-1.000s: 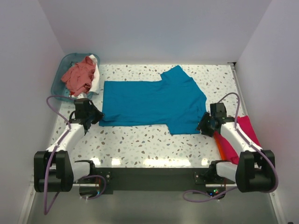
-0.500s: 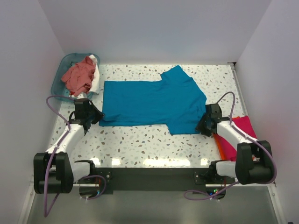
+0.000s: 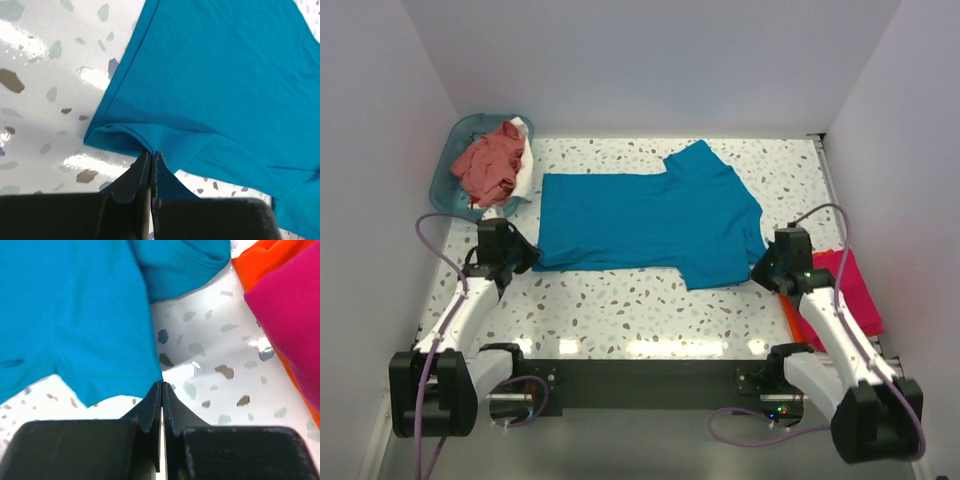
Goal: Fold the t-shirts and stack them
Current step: Flatten the tshirt out
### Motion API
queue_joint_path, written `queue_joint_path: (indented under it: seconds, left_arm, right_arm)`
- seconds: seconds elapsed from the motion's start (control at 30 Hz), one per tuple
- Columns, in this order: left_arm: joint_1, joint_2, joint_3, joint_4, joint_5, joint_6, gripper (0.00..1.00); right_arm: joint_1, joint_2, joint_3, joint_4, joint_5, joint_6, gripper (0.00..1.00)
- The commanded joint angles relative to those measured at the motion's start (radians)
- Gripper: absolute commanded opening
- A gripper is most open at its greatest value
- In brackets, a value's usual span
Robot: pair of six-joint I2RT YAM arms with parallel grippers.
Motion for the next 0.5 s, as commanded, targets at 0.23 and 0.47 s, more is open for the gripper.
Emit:
queue_joint_path:
  seconds: [0.23,0.47]
  left_arm:
    - [0.0,-0.204,-0.049,-0.197,-0.065,-0.063,0.0]
    - [0.0,-0.268,-0.03,-0.314,-0.107,-0.092,0.0]
  right_arm:
    - [0.003,-0.452,0.04,-0.378,-0.116,0.06,0.0]
    - [0.003,-0.543,0.228,-0.522,-0.121,0.077,0.0]
